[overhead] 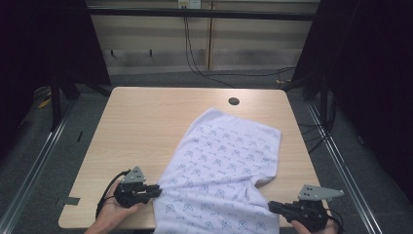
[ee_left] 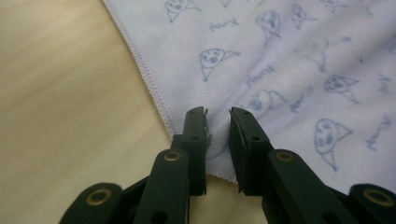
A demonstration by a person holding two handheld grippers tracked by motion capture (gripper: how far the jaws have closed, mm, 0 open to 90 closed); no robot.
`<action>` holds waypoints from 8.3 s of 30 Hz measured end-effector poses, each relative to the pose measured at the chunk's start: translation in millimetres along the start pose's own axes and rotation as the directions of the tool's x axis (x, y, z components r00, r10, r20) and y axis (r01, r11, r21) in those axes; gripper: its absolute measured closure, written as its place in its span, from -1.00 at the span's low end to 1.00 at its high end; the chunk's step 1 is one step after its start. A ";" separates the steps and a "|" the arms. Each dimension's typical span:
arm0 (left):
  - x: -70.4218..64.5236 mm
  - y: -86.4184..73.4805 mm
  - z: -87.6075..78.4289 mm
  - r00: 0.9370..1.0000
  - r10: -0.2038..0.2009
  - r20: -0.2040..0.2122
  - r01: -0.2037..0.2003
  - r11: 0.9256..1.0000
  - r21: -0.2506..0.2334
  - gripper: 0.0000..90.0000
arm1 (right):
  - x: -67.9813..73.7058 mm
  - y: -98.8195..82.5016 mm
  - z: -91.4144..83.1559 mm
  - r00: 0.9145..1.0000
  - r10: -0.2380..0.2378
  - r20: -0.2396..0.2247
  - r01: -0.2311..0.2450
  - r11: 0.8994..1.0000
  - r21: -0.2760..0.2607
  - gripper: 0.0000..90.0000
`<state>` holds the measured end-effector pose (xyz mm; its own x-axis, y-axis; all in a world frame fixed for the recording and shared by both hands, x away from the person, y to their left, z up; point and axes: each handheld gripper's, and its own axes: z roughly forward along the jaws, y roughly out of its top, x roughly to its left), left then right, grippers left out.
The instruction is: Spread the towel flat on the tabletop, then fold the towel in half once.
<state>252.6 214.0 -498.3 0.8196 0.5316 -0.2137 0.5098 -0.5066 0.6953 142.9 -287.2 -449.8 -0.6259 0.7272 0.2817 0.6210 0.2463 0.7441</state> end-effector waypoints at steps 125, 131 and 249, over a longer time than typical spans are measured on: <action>85.0 78.7 46.7 0.969 -0.180 -0.168 0.144 0.968 -0.206 0.70 | -29.4 57.2 125.1 0.987 -0.150 0.049 0.143 0.981 0.131 0.19; 84.3 88.9 72.7 0.974 -0.165 -0.155 0.144 0.980 -0.137 0.53 | -29.8 56.9 125.5 0.989 -0.139 0.050 0.131 0.981 0.140 0.19; 102.4 151.7 -45.0 0.991 -0.098 -0.089 0.062 0.936 -0.345 0.92 | -120.4 215.1 84.4 0.996 -0.059 0.060 0.067 0.989 -0.134 0.91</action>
<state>402.1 222.1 -383.9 0.7391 0.6371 -0.2188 0.4377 -0.2073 0.8749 391.7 -267.7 -374.8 -0.6320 0.7487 0.2000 0.5089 0.2064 0.8357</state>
